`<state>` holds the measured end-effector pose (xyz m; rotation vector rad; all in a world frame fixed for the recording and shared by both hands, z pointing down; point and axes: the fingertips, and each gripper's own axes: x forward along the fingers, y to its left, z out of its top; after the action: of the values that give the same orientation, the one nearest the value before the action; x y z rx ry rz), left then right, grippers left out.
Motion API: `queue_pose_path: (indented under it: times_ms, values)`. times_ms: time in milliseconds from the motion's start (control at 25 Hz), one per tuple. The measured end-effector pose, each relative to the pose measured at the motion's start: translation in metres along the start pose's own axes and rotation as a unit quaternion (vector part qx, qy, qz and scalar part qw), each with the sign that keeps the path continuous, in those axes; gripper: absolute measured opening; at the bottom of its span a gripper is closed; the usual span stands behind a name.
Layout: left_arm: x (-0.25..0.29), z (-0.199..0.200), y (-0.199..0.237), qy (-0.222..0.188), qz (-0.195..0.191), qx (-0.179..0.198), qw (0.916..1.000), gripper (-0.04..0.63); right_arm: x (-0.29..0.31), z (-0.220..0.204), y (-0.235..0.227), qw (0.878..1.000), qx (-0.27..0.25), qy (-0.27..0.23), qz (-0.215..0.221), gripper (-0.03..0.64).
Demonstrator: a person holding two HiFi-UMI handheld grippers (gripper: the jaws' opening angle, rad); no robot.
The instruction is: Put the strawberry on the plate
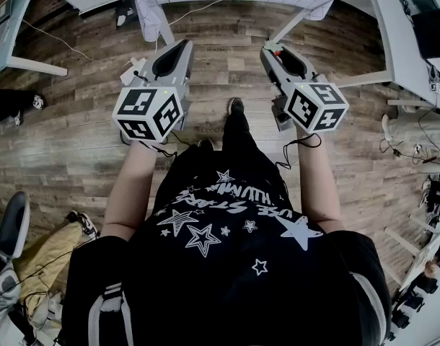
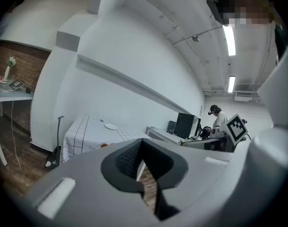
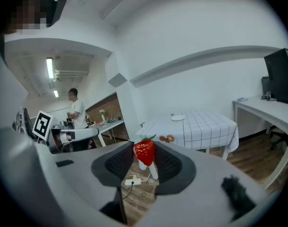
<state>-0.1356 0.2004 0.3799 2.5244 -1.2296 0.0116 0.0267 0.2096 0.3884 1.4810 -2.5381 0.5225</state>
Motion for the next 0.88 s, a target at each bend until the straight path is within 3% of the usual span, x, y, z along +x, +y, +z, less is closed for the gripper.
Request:
queue_pose_path:
  times_ms: [880]
  values:
    - [0.025,0.003,-0.010,0.002,0.002,0.003,1.0000,0.008,0.013,0.012,-0.013,1.000,-0.005,-0.008,0.019,0.146]
